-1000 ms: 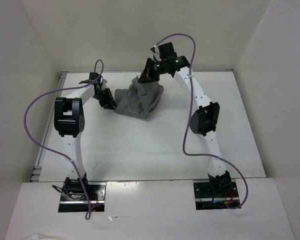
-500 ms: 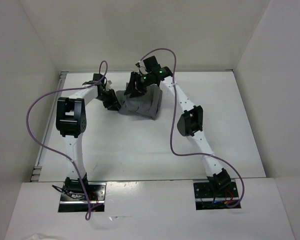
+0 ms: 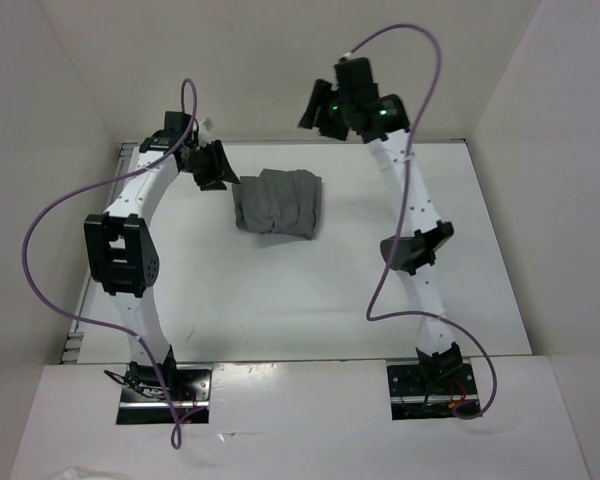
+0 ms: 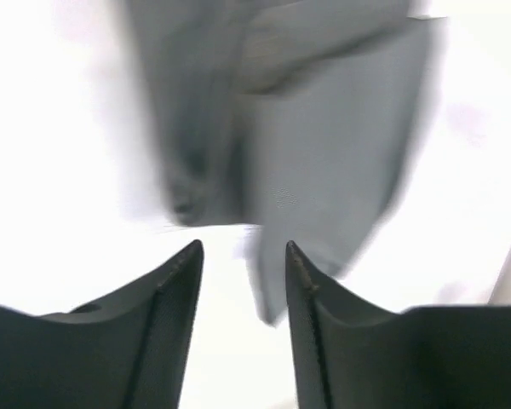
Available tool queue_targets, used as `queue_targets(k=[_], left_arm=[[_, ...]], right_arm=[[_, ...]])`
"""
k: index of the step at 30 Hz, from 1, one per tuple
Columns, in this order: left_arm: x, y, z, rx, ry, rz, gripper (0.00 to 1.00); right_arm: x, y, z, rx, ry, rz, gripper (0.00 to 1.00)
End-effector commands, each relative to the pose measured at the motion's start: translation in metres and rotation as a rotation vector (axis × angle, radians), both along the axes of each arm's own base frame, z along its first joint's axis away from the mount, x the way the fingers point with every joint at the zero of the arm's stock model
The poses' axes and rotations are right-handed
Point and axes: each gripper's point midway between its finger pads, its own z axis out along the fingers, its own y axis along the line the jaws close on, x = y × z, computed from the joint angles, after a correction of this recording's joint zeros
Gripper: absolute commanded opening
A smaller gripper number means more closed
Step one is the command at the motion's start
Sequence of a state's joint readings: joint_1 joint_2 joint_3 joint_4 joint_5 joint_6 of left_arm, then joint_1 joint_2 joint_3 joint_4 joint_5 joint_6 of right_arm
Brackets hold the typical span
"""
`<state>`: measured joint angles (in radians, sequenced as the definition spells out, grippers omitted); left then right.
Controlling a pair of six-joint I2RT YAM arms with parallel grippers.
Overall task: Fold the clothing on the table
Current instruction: Fold the skirt
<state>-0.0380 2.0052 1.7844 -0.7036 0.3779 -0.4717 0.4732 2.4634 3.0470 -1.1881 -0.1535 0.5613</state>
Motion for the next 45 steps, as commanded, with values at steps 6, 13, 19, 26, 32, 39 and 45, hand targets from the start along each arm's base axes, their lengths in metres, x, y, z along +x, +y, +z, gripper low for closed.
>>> queue_targets(k=[6,13,19,26,32,39,45], left_arm=[[-0.039,-0.077,0.053,-0.144,-0.106,-0.284,0.65],[-0.056,-0.069,0.000,-0.083,0.017,-0.249,0.65],[-0.062,-0.077,-0.008,-0.065,0.029,-0.266,0.67],[-0.055,-0.080,-0.052,-0.047,0.113,-0.255,0.68],[-0.054,-0.062,-0.027,0.077,0.049,-0.190,0.70],[-0.061,-0.036,0.020,0.076,-0.048,-0.077,0.78],[-0.067,-0.036,-0.019,0.054,0.034,-0.070,0.78]], right_arm=[[-0.012,-0.196,-0.003,-0.552,0.013,-0.657,0.68],[-0.047,-0.201,-0.079,-0.677,0.207,-0.540,0.69],[-0.062,-0.186,-0.105,-0.627,0.261,-0.432,0.72],[-0.067,-0.180,-0.109,-0.600,0.273,-0.392,0.73],[-0.068,-0.178,-0.109,-0.599,0.275,-0.375,0.73],[-0.068,-0.176,-0.114,-0.598,0.287,-0.353,0.73],[-0.068,-0.176,-0.114,-0.598,0.287,-0.353,0.73]])
